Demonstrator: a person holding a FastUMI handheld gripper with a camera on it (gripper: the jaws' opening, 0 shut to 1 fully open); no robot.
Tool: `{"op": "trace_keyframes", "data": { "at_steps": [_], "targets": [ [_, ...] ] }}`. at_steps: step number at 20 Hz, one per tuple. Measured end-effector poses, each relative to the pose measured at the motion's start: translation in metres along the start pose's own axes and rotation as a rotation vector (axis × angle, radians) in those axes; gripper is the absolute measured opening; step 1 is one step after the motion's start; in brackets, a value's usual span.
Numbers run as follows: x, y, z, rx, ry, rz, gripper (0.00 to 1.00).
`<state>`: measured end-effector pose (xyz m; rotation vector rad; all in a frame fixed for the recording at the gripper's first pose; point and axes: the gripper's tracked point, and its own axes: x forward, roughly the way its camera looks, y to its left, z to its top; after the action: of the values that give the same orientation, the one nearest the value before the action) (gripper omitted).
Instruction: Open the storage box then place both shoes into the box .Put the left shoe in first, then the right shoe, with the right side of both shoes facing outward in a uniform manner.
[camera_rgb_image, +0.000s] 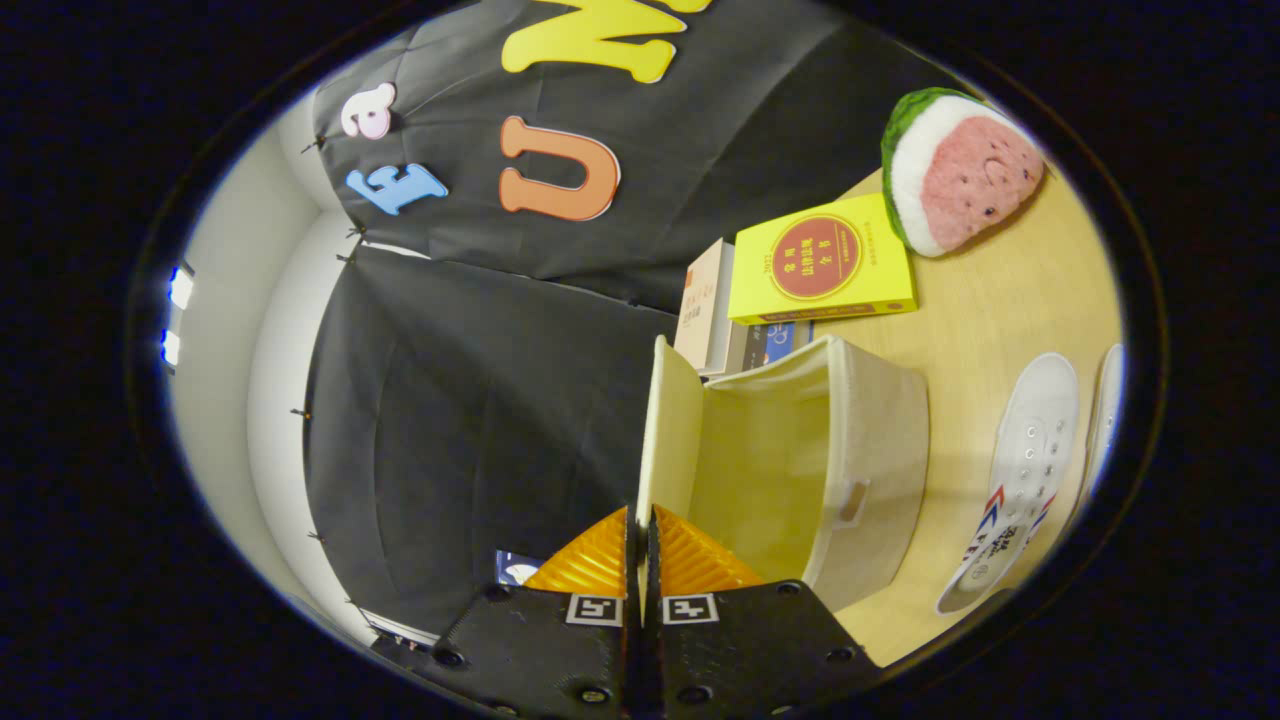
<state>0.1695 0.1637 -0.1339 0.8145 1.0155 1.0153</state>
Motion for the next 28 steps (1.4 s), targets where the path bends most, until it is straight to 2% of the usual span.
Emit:
{"op": "trace_keyframes", "data": {
  "at_steps": [4,9,14,15,16,18,23,24,26,28],
  "targets": [
    [0.023,0.033,0.005,-0.040,-0.030,-0.030,0.00],
    [0.064,0.074,0.007,-0.012,-0.060,-0.006,0.01],
    [0.113,0.110,-0.003,-0.013,-0.029,-0.031,0.05],
    [0.134,0.117,-0.007,-0.025,-0.007,-0.028,0.12],
    [0.147,0.124,-0.012,-0.031,0.012,-0.025,0.12],
    [0.171,0.135,-0.022,-0.045,0.040,-0.021,0.24],
    [0.208,0.153,-0.026,-0.036,0.041,-0.041,0.76],
    [0.210,0.153,-0.025,-0.033,0.037,-0.046,0.77],
    [0.208,0.146,-0.023,-0.035,0.029,-0.076,0.94],
    [0.196,0.141,-0.022,-0.046,0.028,-0.090,0.94]
  ]
}}
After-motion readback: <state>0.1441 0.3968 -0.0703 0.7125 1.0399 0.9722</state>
